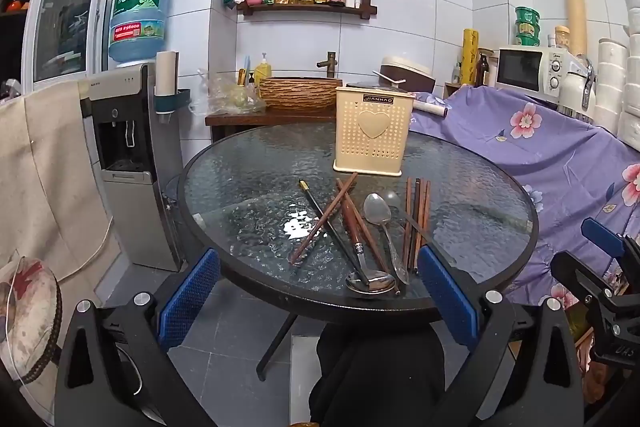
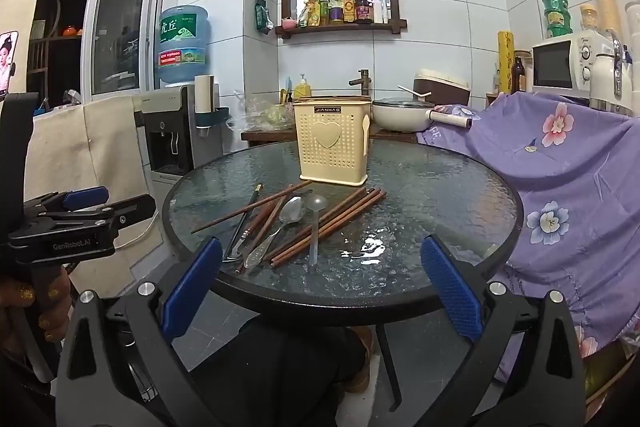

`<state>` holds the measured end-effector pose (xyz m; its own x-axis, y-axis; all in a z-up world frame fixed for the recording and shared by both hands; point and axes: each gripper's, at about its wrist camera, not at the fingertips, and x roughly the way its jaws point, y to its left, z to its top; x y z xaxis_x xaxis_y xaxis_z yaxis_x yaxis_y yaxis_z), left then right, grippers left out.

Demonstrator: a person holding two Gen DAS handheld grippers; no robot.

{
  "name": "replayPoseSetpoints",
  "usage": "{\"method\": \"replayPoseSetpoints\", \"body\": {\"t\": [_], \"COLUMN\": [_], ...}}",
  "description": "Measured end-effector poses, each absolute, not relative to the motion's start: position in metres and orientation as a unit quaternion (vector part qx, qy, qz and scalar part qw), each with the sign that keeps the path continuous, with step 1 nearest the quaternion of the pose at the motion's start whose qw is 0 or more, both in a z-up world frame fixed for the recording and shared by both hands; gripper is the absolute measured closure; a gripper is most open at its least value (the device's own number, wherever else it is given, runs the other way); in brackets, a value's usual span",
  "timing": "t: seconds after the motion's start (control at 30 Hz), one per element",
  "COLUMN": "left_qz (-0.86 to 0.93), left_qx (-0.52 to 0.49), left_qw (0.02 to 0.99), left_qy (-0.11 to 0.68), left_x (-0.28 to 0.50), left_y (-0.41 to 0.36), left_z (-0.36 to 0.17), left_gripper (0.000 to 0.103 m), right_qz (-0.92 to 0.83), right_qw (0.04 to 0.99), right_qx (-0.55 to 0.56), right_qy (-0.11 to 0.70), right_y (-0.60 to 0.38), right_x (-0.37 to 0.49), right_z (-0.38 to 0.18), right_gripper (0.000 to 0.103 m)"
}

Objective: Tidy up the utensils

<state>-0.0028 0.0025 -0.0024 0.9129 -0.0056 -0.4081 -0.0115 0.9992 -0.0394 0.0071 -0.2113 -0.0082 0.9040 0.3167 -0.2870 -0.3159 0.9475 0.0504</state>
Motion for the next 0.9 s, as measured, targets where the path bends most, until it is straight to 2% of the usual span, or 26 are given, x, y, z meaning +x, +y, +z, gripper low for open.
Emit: {"method": "replayPoseSetpoints", "body": {"t": [0.9], "left_qz": [0.001], "left_qx": [-0.022], "left_qw": [0.977], "left_qy": [0.213], "left_x": [-0.0007], "left_y": [-0.0004], "left_z": [-0.0085], "left_gripper": [0.006], "right_qz": [0.163], "right_qw": [0.975], "right_qx": [0.005], "right_qy": [0.154], "right_y": [-0.2093], "right_x": [0.0082], "right_z": [-0.0122], "right_gripper": [0.005]}}
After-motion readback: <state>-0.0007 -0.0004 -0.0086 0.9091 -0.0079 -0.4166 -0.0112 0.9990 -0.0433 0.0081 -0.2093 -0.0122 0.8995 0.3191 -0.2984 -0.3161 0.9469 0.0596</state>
